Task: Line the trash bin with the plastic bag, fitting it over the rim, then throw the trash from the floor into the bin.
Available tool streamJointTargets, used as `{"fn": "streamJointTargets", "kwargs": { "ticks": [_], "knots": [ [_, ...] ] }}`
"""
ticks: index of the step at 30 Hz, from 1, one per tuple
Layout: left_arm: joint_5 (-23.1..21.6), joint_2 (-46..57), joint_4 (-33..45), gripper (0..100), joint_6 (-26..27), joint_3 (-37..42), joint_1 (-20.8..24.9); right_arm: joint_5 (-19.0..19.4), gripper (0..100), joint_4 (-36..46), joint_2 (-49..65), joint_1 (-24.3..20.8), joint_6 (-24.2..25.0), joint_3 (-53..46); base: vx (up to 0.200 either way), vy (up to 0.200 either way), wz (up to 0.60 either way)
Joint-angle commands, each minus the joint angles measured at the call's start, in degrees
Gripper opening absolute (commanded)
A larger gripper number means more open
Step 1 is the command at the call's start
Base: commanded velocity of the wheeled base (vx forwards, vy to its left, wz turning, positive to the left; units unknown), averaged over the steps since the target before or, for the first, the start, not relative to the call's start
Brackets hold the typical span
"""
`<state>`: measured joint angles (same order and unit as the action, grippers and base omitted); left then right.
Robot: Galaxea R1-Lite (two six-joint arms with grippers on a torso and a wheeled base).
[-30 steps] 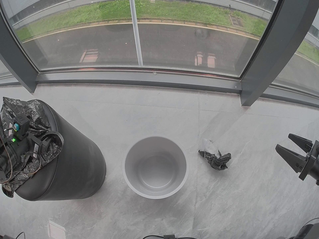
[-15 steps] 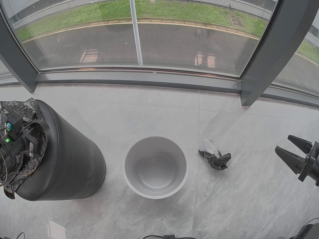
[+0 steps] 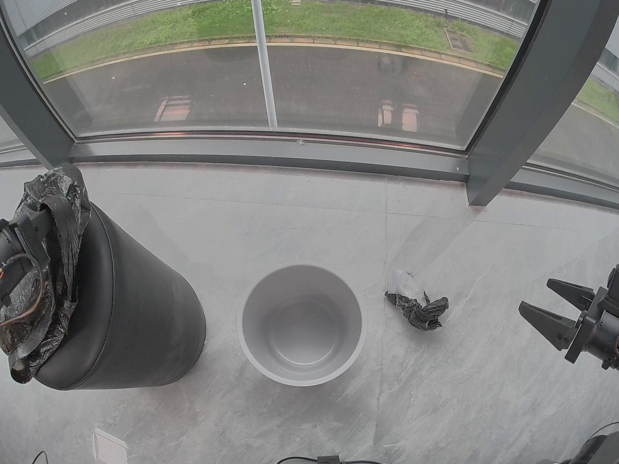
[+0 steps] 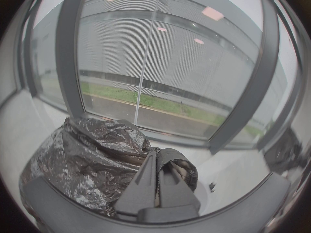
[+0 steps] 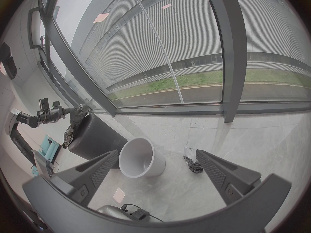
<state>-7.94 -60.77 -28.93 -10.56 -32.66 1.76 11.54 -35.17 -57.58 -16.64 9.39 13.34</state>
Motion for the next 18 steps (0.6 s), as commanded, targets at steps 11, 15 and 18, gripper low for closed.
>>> {"fn": "streamJointTargets", "kwargs": {
  "ticks": [11, 15, 18],
  "knots": [
    [-3.7, 4.6, 9.6, 0, -38.0, -8.6, 0.8, -4.2, 100, -15.2, -3.1, -5.8, 13.9, 1.0, 0.000, 0.000, 0.00],
    [-8.0, 4.3, 16.2, 0, -40.0, -12.5, 1.9, -13.2, 100, -15.4, -8.2, -15.8, 15.7, 4.7, 0.000, 0.000, 0.00],
    [-13.3, 4.3, 18.5, 0, -43.2, -14.6, 4.6, -19.9, 100, -15.4, -13.9, -23.9, 15.6, 8.3, 0.000, 0.000, 0.00]
  ]
}}
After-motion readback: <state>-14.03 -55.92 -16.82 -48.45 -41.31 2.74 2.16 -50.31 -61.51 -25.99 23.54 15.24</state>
